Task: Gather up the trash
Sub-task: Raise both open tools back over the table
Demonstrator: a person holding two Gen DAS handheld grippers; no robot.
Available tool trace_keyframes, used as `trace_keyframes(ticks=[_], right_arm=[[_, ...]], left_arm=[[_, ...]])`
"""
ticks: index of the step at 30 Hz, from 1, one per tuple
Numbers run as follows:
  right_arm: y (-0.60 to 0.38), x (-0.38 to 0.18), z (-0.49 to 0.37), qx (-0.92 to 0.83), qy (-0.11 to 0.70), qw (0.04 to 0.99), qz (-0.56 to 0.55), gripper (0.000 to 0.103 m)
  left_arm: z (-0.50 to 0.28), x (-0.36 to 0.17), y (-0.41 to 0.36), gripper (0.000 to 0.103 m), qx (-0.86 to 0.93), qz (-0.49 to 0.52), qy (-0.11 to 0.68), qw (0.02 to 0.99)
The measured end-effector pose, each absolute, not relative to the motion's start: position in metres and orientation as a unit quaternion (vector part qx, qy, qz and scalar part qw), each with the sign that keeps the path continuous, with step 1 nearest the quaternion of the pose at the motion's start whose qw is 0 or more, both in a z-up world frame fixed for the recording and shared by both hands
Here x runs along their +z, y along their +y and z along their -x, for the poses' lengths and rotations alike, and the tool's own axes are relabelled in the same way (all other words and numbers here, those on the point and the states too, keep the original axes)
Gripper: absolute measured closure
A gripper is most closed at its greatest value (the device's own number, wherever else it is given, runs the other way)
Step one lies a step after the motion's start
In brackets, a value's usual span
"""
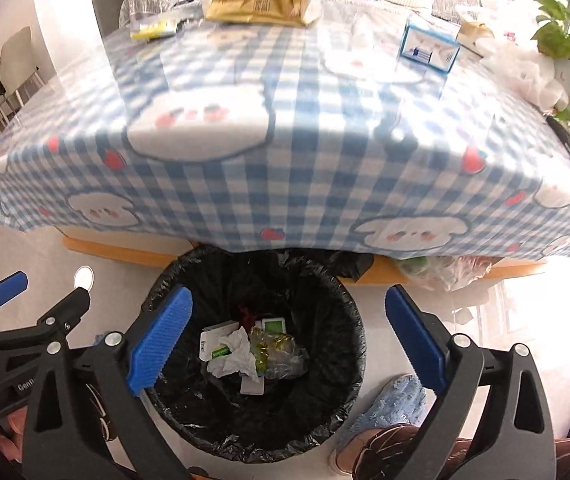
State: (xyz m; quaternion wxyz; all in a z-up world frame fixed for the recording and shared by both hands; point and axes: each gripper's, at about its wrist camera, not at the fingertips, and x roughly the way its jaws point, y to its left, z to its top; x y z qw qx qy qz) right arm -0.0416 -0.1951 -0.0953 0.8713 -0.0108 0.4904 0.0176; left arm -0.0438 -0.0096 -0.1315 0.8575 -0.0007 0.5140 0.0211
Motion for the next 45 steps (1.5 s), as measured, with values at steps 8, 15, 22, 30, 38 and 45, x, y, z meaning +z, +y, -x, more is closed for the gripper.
trace_keyframes(ticks=[8,15,22,30,38,45], right_arm=[[-0.203,-0.061,0.053,0.015,0.463,0.886,0.01,0.008],[-0.218,-0.037,0.061,0.005,0.447,0.895,0.006,0.008],[-0.234,-0.01,0.06,-0.002,0.424,0.906,-0.003,0.008],[-0.269,0.024,0.045,-0.027,0.397,0.917,0.007,0.008],[-0.324,0.04,0.011,-0.065,0.399,0.915,-0.024,0.008],[-0.35,0.059,-0.021,-0.084,0.386,0.918,-0.029,0.008]], left_arm=[[0.049,-0.098,-0.009,0.006,0.011,-0.001,0.503,0.864],[0.052,-0.067,-0.01,0.006,0.005,0.006,0.484,0.875],[0.05,-0.052,-0.011,0.006,0.011,0.008,0.475,0.88],[0.035,-0.046,-0.022,0.006,0.009,-0.001,0.476,0.88],[0.002,-0.032,-0.045,0.006,-0.005,-0.002,0.478,0.878],[-0.031,-0.014,-0.068,0.006,-0.019,-0.016,0.471,0.882]])
